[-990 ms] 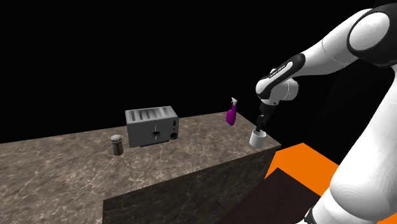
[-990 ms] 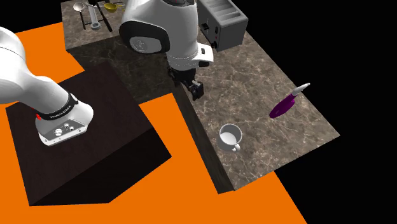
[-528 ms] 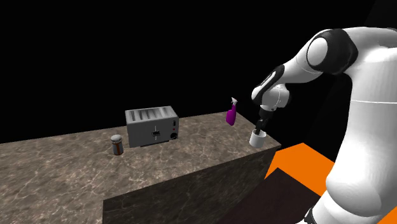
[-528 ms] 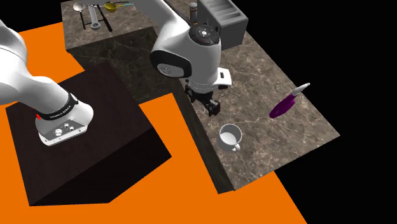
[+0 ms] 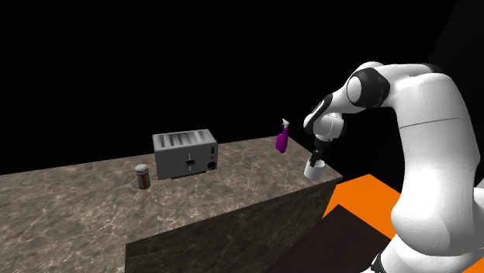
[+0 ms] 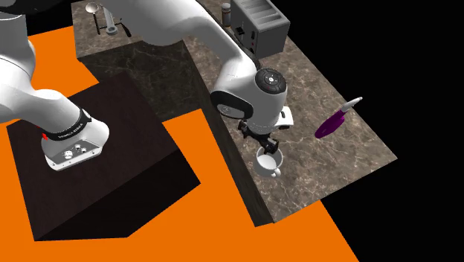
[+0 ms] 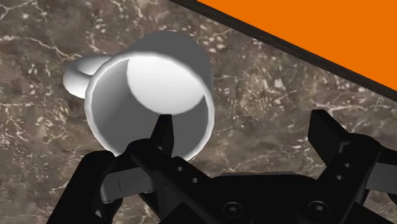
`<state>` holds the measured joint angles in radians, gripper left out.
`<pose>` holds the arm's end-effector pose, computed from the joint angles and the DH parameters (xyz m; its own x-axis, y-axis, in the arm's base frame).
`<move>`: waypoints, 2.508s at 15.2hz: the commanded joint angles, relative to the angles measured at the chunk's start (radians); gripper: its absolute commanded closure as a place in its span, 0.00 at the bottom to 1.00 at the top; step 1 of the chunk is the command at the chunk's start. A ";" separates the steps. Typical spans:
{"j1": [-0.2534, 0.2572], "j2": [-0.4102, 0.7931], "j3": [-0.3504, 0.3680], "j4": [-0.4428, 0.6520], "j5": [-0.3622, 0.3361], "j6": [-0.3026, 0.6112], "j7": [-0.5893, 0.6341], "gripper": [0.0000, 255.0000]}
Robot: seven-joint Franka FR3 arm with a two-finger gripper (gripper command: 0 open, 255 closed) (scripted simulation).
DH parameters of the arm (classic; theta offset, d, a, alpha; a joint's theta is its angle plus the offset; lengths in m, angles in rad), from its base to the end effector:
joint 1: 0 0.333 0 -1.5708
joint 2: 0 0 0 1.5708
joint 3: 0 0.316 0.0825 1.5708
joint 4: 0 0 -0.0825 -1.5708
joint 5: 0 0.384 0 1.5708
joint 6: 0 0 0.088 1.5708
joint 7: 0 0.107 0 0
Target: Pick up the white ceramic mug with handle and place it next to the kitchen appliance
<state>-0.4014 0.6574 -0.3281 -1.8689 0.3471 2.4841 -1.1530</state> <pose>0.4795 -0.4176 0.1761 0.9774 0.2107 0.0172 0.2107 -0.9776 0.0031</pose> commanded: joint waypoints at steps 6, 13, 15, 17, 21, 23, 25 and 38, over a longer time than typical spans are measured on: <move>-0.050 0.126 0.034 0.104 0.030 0.025 -0.031 0.00; -0.059 0.167 0.047 0.121 0.041 0.049 -0.038 0.00; -0.059 0.167 0.047 0.121 0.041 0.049 -0.038 0.00; -0.059 0.167 0.047 0.121 0.041 0.049 -0.038 0.00; -0.059 0.167 0.047 0.121 0.041 0.049 -0.038 1.00; -0.059 0.167 0.047 0.121 0.041 0.049 -0.038 1.00; -0.059 0.167 0.047 0.121 0.041 0.049 -0.038 1.00; -0.029 0.047 0.006 0.080 0.004 -0.031 -0.014 1.00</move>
<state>-0.4325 0.7157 -0.3180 -1.7855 0.3549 2.4616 -1.1689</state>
